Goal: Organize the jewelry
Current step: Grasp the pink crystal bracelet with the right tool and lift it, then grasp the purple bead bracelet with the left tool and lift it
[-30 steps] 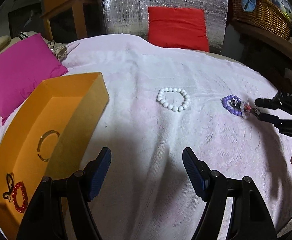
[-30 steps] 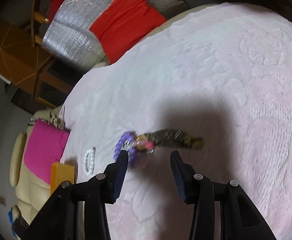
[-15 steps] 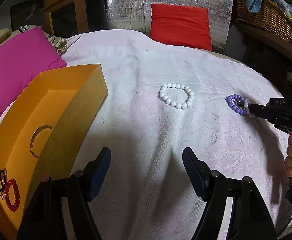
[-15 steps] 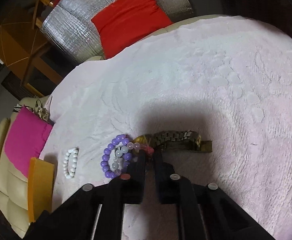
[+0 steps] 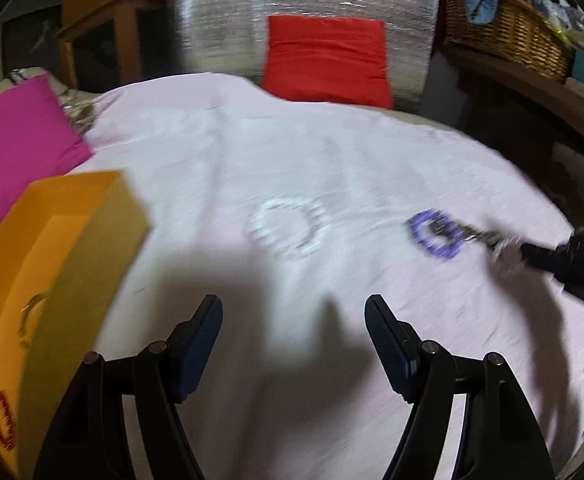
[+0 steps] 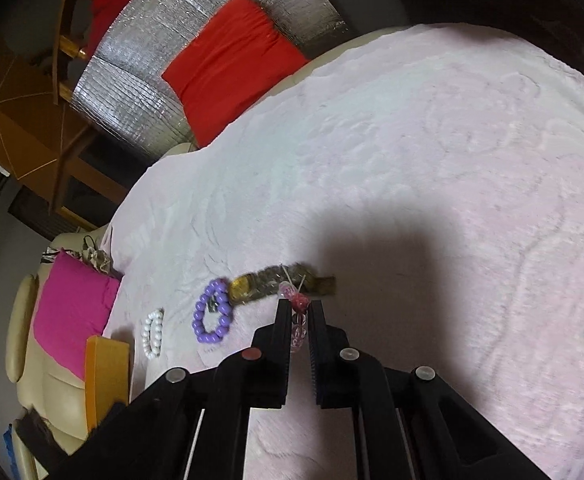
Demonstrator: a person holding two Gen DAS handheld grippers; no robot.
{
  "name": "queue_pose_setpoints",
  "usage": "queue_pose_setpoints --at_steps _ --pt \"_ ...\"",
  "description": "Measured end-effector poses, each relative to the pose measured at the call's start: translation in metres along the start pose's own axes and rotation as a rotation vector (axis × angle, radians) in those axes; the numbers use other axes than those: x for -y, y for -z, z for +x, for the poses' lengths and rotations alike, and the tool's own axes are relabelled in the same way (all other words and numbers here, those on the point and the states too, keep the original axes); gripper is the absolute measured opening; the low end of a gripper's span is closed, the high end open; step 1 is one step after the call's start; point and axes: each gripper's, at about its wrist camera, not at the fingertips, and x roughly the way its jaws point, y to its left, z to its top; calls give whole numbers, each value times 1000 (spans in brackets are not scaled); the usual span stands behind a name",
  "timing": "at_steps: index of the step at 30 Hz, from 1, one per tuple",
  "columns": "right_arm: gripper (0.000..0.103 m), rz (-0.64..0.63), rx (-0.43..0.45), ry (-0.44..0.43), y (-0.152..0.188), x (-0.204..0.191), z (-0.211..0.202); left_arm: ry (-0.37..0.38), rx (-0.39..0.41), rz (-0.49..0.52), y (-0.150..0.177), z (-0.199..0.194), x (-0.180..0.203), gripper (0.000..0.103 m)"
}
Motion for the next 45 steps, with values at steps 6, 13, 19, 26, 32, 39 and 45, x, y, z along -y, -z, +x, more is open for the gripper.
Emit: queue_pose_setpoints --at_steps 6,13,19,26,32,39,45 --pt "9 -3 -9 -12 3 14 -14 73 -9 55 -23 28 57 75" --pt "9 10 -17 -2 4 35 -25 127 -57 36 -33 67 81 75" --pt "9 20 -33 12 4 44 -21 142 -41 53 -35 70 85 59" --pt "9 -19 -16 -8 9 30 -23 213 -48 50 -39 58 78 3" --pt "9 -39 3 -45 14 14 -28 240 22 53 -43 26 62 3" --pt "9 -47 -16 -37 21 10 -20 236 -13 56 -38 41 67 77" --pt "9 -24 -31 -23 20 21 -14 176 6 170 -36 55 97 77"
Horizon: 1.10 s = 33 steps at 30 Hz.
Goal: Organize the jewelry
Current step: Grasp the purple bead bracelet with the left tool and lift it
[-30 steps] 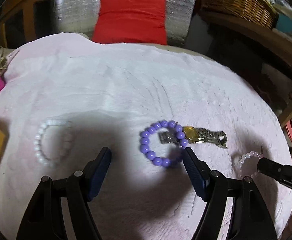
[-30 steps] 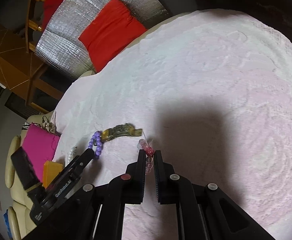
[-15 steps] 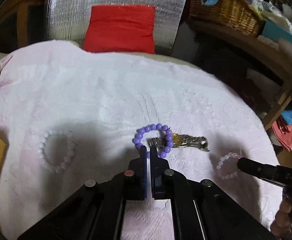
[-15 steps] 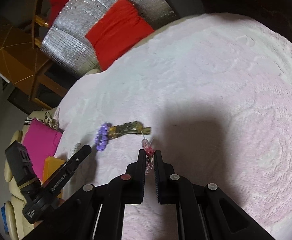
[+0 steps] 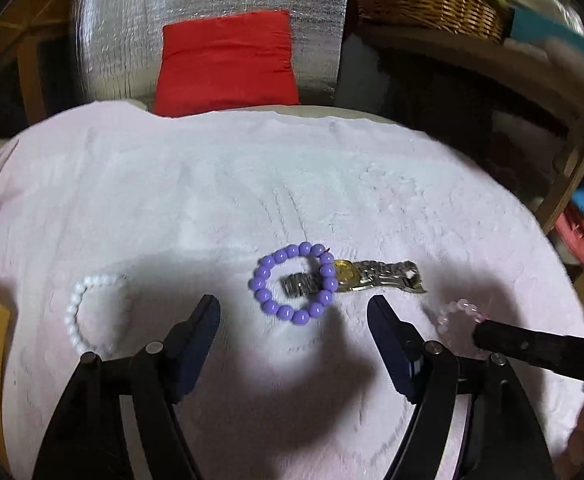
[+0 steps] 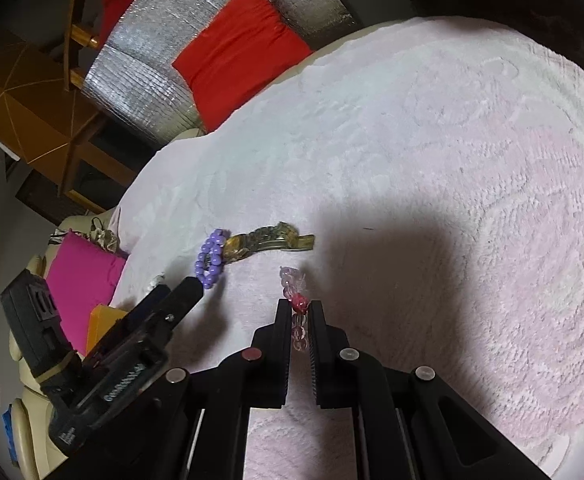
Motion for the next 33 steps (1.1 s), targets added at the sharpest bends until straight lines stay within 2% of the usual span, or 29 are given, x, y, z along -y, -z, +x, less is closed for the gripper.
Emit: queue_pose_setpoints --at_steps 4,6,7,8,9,10,11,18,22,26,29,30,31,32,33 --pt "9 7 -2 7 -1 6 -1 -4 -30 -33 -2 19 -9 74" --pt "9 9 -2 13 -2 9 -1 4 -23 -50 -3 17 -16 56" --pt "9 10 -4 15 -2 10 -1 19 -23 -52 -3 17 -17 41" --pt "9 11 -5 17 -2 10 0 14 -24 -51 -3 18 -17 30" --pt "9 11 -6 18 -2 10 0 6 -26 -44 -1 17 -17 24" --pt "9 9 -6 18 -2 9 1 -2 -29 -38 -1 16 -17 11" --pt "9 4 -4 16 -2 7 1 -3 -30 -38 -1 15 -18 10" --pt "9 -30 20 -34 -3 -10 -2 75 -36 -101 1 -12 -34 9" --pt "9 -57 28 -79 -1 -28 -2 105 -42 -103 11 -35 -37 9" --pt "9 -94 6 -135 5 -44 -1 188 -90 -130 22 -48 -36 10" --pt "12 -101 -27 -130 9 -49 2 214 -149 -129 30 -46 -34 12" --pt "12 -95 -37 -110 10 -47 4 198 -164 -124 32 -45 -33 14" --pt "12 -90 -44 -95 9 -45 6 165 -186 -126 34 -40 -36 24" --pt "12 -83 -47 -69 9 -42 8 153 -196 -130 36 -39 -38 44" --pt "12 -77 -46 -52 9 -39 8 142 -212 -139 37 -36 -41 55"
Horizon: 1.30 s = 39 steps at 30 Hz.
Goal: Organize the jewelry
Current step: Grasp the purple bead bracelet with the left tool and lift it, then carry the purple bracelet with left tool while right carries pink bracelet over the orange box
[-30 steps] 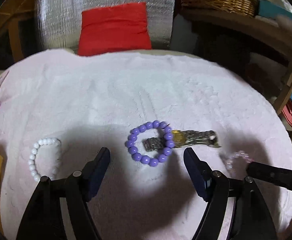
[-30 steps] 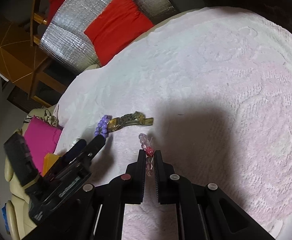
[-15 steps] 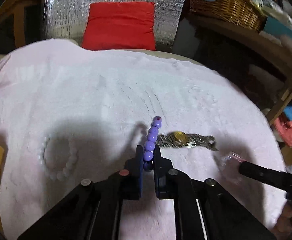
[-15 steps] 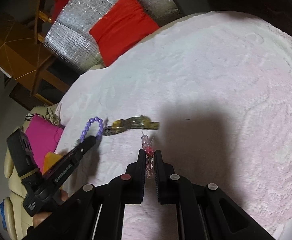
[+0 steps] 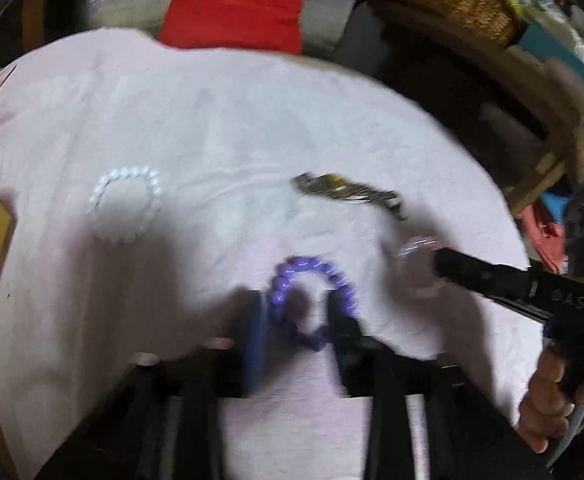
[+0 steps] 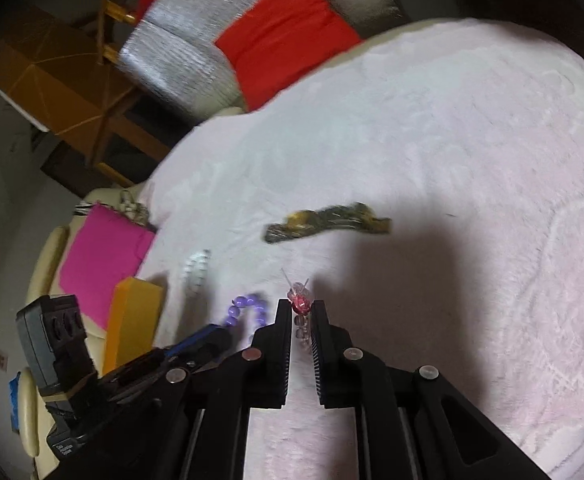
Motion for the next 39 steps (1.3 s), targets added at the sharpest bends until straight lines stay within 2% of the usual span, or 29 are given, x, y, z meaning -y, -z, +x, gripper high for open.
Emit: queue_pose_setpoints --at_steps 1,3,5,6,9,10,11,13,14,16,30,34,39 --pt "14 10 -2 23 -1 3 1 -12 -8 -11 0 2 -3 66" --pt "19 28 -10 56 -2 11 5 -29 6 -5 0 1 -3 66" --pt "35 50 -14 79 -4 18 8 -36 13 20 0 1 0 66" --pt "38 60 -15 75 -4 20 10 -36 14 24 0 2 1 66" --pt "42 29 -3 78 -4 16 13 -37 16 48 -3 9 7 66" --pt "42 11 1 87 -3 14 14 -40 20 67 -3 11 10 61" --pt "40 -10 3 102 -2 12 15 -41 28 87 -2 12 14 42" --pt "13 -55 16 158 -2 8 18 -49 27 111 -4 16 20 25" --pt "10 -59 17 167 -2 9 17 -56 34 118 -4 16 21 17" --pt "9 -49 29 168 -2 12 14 -57 41 116 -4 14 19 10" --pt "9 -62 93 140 6 5 -26 -19 186 51 10 -52 2 9" --pt "13 -70 88 183 8 9 -29 -38 208 30 23 -65 -3 9" --pt "14 -129 75 234 13 7 -21 -40 197 25 28 -62 -1 9"
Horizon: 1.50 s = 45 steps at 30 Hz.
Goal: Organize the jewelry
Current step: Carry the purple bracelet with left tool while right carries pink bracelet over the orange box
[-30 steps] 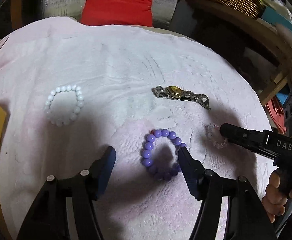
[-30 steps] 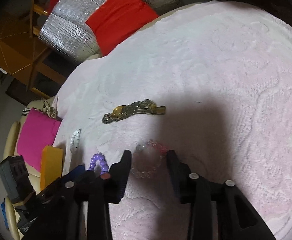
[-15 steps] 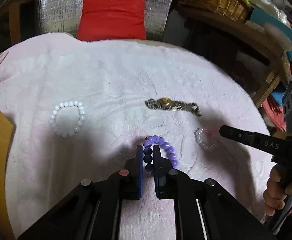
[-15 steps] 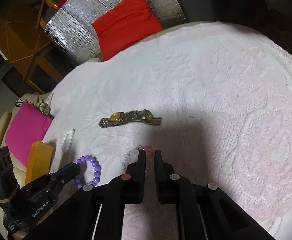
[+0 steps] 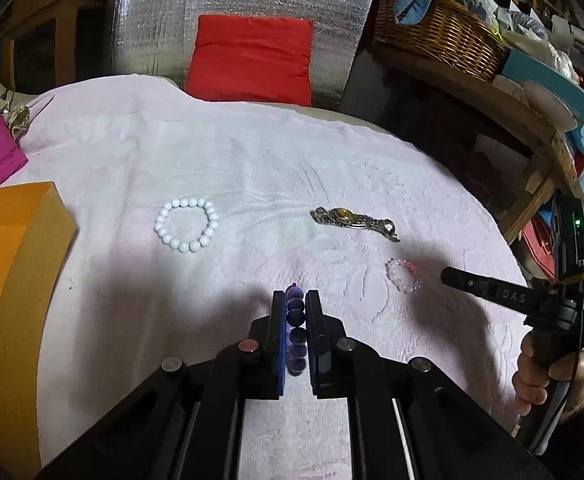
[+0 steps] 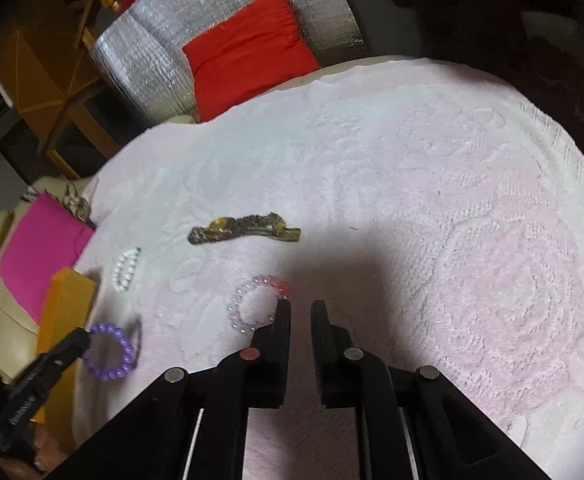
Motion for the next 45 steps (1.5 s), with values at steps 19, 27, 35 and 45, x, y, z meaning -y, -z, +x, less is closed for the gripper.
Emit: queue_pose_setpoints --at_steps 19,27,35,45 --pt "63 -164 15 24 7 -39 27 1 6 2 -6 10 -3 9" --pt "9 -210 50 140 8 -40 29 -19 28 -11 -4 1 -11 9" --pt "9 -221 104 71 14 -52 1 -69 82 6 -2 -16 -12 9" --pt "9 -265 136 -5 27 -79 -25 -129 136 34 0 -38 -9 9"
